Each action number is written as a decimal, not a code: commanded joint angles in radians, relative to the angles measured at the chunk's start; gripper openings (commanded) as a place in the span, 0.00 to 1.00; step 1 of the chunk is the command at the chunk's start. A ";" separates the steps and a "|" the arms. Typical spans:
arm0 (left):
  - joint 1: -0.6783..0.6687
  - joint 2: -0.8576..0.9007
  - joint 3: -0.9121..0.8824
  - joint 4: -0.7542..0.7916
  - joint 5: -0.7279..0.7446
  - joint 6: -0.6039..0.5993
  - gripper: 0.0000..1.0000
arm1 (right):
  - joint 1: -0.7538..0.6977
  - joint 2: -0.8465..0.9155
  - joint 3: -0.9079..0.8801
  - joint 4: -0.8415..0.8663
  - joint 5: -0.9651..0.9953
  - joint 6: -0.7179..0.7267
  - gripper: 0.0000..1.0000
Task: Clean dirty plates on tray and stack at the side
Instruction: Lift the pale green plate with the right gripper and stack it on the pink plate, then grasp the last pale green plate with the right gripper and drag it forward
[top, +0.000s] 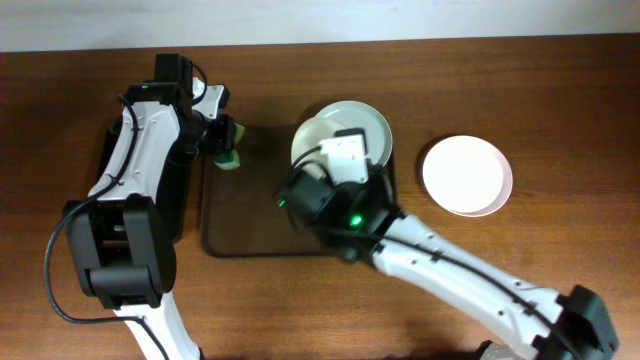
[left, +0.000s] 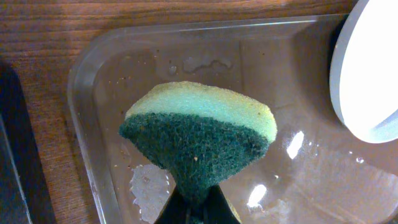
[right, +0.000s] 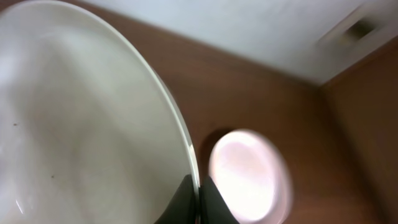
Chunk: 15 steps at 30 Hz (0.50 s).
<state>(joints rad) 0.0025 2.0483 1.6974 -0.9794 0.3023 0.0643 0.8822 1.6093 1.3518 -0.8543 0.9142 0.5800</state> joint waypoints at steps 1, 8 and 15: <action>0.000 -0.001 0.005 0.003 0.000 0.019 0.01 | -0.178 -0.100 0.006 0.018 -0.387 0.030 0.04; 0.000 -0.001 0.005 0.013 0.000 0.019 0.01 | -0.847 -0.127 0.000 -0.056 -0.833 -0.027 0.04; 0.000 -0.001 0.005 0.040 0.000 0.019 0.01 | -1.146 -0.069 -0.229 0.067 -0.824 -0.031 0.04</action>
<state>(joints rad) 0.0025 2.0483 1.6974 -0.9501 0.2989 0.0643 -0.2573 1.5124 1.1683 -0.8375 0.0986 0.5568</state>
